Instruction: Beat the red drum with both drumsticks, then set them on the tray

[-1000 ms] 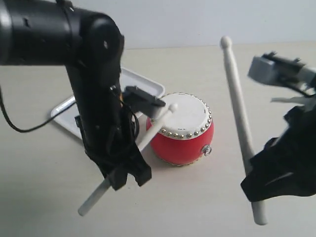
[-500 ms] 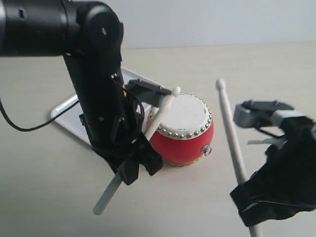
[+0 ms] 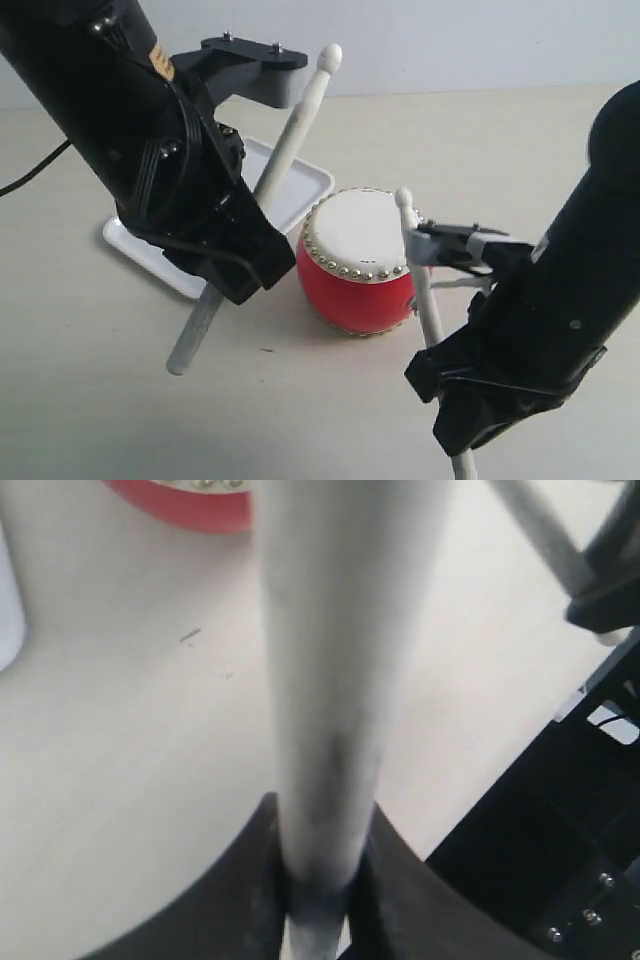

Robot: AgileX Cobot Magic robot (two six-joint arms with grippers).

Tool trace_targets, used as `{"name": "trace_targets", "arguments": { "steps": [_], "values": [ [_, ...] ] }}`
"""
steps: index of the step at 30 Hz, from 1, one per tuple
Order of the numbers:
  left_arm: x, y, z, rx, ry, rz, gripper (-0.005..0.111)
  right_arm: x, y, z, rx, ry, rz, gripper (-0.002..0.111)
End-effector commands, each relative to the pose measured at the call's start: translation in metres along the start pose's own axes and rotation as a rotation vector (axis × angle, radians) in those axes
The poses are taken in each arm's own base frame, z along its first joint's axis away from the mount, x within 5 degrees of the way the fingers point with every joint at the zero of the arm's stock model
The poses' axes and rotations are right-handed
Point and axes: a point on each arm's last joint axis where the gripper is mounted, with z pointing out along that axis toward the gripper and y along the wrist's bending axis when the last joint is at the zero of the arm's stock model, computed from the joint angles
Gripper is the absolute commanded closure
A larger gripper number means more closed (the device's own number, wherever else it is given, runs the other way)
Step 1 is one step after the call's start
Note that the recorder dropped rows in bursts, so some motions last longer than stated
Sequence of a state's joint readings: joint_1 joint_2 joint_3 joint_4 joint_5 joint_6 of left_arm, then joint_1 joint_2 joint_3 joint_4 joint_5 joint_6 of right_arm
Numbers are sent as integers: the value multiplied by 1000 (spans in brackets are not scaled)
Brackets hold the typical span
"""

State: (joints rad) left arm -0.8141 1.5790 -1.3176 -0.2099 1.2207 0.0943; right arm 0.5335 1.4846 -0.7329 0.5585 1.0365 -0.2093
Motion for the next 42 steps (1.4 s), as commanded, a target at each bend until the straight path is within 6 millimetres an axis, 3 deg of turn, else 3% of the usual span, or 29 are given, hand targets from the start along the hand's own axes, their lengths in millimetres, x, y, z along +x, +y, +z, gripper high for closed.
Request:
{"name": "trace_targets", "arguments": {
  "steps": [1,6,8,11,14,18,21,26,33,37,42],
  "values": [
    [-10,10,48,-16,81,-31,107,30,22,-43,-42,-161,-34,108],
    [-12,23,121,8,324,-79,107,66,36,-78,-84,-326,-50,108],
    [-8,25,140,28,412,-89,107,82,41,-89,-102,-386,-59,108],
    [-7,28,158,35,469,-102,107,97,45,-101,-117,-487,-88,108],
    [-10,28,156,34,459,-105,107,99,42,-105,-79,-532,-106,108],
    [-19,22,134,42,378,-99,107,81,31,-94,25,-457,-88,108],
    [-25,17,106,39,289,-97,107,54,25,-75,46,-352,-67,108],
    [-21,6,52,36,137,-80,107,8,8,-30,56,-165,-32,108],
    [-2,-8,-17,38,-61,-50,107,-15,-9,31,-45,157,30,108],
    [7,-11,-39,26,-125,-32,107,-15,-10,35,-60,215,37,108],
    [12,-8,-46,-28,-147,-38,107,-11,4,11,-85,150,-15,108]
  ]
}}
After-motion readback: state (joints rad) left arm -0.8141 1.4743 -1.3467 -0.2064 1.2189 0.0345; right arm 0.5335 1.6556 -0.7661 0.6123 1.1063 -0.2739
